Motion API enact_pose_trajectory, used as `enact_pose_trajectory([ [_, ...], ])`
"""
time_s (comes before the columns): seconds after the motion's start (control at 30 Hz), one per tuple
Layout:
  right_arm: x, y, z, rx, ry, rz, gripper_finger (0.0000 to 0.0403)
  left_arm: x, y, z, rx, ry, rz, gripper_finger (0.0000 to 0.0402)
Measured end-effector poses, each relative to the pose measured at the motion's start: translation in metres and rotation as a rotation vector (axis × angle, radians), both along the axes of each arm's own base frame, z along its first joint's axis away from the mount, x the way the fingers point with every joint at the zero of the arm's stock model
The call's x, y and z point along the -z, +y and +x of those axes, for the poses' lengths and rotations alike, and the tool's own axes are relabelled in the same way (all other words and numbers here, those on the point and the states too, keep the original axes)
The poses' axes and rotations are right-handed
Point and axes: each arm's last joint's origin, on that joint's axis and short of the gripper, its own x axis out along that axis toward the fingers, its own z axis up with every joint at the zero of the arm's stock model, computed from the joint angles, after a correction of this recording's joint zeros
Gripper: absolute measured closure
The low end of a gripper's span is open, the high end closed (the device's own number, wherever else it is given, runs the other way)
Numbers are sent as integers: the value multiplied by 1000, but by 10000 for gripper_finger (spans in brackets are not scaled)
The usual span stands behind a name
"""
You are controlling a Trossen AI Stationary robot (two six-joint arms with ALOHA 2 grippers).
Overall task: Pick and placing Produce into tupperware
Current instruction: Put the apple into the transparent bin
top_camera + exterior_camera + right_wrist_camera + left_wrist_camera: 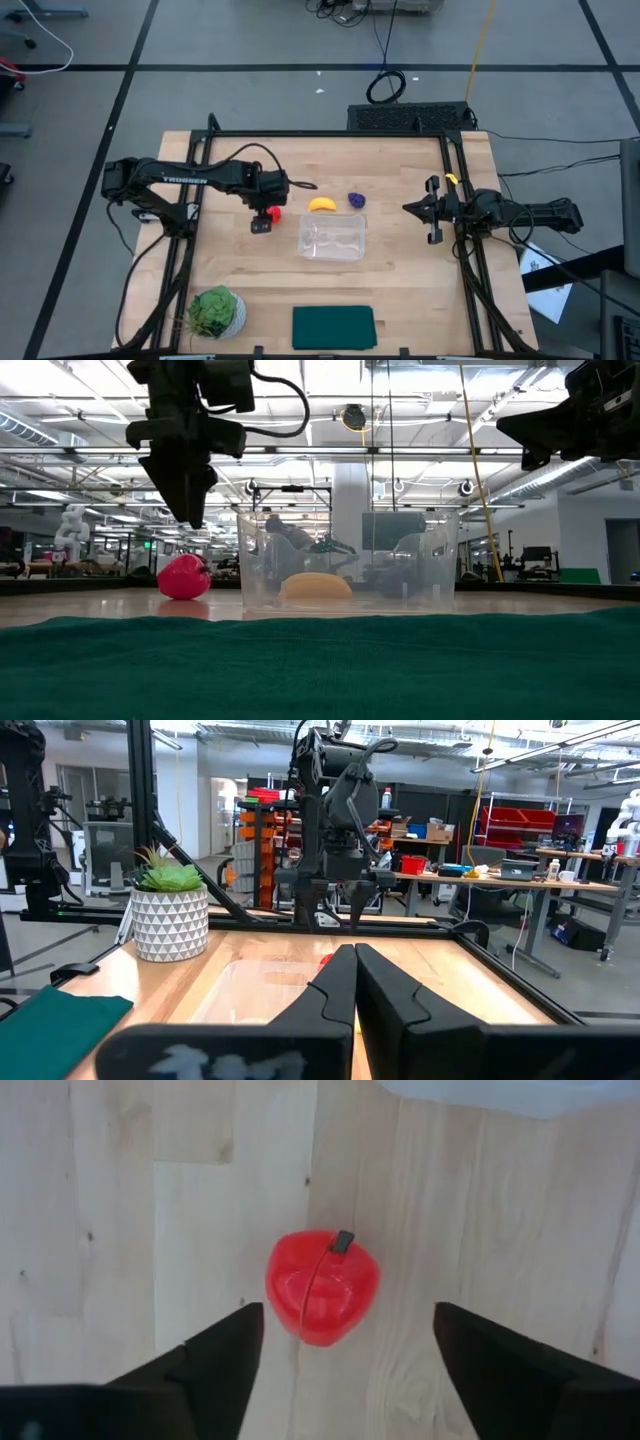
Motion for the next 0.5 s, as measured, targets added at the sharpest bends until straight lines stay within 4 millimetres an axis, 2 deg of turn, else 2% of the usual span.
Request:
enact_pose_trajectory([
  [0.17, 0, 0, 0, 0, 0, 0, 403, 0, 0, -1, -2, 6, 3, 72],
  [0.33, 0, 0, 0, 0, 0, 0, 403, 0, 0, 0, -1, 5, 3, 69],
  [0.5, 0, 0, 0, 0, 0, 0, 403, 13, 2, 7, -23, 41, -7, 69],
])
